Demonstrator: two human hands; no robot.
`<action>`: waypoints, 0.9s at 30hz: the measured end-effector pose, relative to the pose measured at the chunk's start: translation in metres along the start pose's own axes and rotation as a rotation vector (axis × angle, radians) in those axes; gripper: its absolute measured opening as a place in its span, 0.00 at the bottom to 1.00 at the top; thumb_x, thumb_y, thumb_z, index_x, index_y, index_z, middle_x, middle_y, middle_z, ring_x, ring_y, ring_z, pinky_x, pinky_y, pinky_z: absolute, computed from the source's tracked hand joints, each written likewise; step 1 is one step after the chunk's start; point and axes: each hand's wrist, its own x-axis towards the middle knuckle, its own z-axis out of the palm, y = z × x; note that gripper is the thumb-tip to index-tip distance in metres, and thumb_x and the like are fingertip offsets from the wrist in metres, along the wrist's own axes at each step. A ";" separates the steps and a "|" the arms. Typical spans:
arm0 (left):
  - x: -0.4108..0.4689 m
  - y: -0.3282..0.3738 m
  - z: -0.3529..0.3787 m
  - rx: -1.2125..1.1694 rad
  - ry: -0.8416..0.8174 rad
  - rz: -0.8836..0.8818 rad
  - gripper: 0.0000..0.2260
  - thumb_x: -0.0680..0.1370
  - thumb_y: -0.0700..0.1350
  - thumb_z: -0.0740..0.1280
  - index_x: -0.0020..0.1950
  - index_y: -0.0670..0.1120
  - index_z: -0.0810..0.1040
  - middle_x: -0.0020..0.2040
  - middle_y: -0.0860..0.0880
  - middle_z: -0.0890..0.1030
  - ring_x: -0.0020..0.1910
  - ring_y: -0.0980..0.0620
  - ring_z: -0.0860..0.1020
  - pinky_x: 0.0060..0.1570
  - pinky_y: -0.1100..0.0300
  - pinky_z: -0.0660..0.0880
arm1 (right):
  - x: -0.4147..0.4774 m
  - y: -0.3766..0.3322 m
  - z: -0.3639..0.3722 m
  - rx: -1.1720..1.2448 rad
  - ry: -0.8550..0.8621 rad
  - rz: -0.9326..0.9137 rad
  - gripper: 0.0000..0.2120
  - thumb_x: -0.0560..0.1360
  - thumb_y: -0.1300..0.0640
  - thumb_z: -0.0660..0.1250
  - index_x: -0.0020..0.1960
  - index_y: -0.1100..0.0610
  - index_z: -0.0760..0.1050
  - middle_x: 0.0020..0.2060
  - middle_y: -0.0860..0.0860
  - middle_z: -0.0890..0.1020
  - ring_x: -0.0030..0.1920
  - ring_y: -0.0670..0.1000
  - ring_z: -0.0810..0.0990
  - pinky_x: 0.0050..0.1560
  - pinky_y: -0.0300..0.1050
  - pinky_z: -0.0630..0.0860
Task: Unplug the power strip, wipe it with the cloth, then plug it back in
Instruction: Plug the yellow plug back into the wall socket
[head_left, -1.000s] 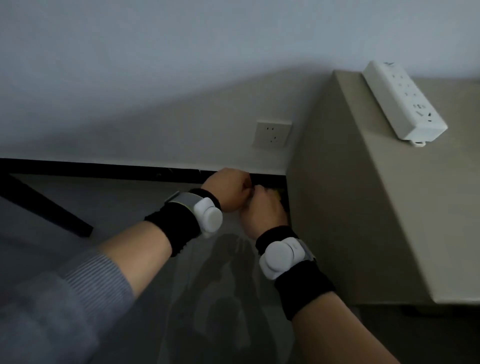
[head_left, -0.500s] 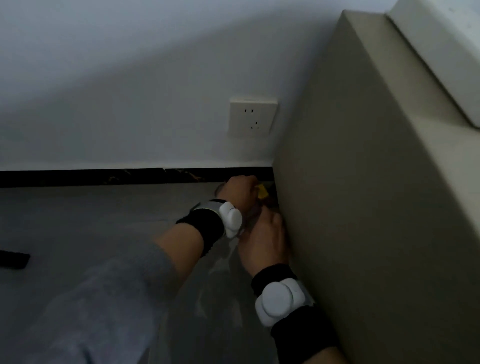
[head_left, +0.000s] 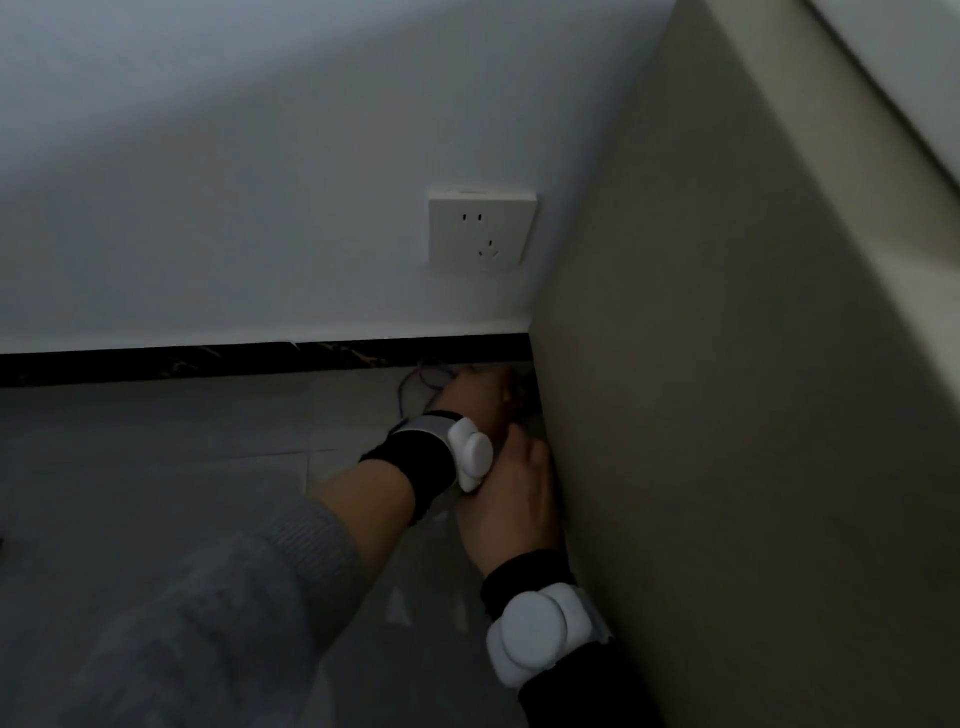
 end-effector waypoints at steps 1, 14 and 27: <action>-0.004 -0.001 -0.001 -0.018 0.023 -0.011 0.13 0.81 0.45 0.65 0.63 0.40 0.76 0.58 0.37 0.82 0.59 0.38 0.78 0.50 0.53 0.73 | 0.000 -0.001 0.000 -0.002 0.006 -0.003 0.31 0.78 0.57 0.71 0.78 0.56 0.64 0.70 0.55 0.72 0.70 0.56 0.73 0.71 0.49 0.72; -0.047 -0.011 -0.026 -0.159 0.132 -0.022 0.22 0.80 0.44 0.67 0.75 0.49 0.71 0.60 0.34 0.72 0.52 0.35 0.78 0.47 0.60 0.67 | -0.001 -0.011 -0.006 0.023 0.052 -0.019 0.26 0.83 0.57 0.64 0.80 0.58 0.64 0.72 0.59 0.72 0.72 0.60 0.72 0.72 0.50 0.69; -0.070 0.006 -0.068 -0.333 0.373 -0.112 0.17 0.74 0.50 0.75 0.53 0.41 0.75 0.51 0.42 0.80 0.50 0.43 0.79 0.49 0.52 0.75 | -0.003 -0.043 -0.027 0.175 0.093 -0.060 0.18 0.84 0.62 0.57 0.73 0.59 0.72 0.68 0.60 0.75 0.67 0.61 0.76 0.67 0.56 0.74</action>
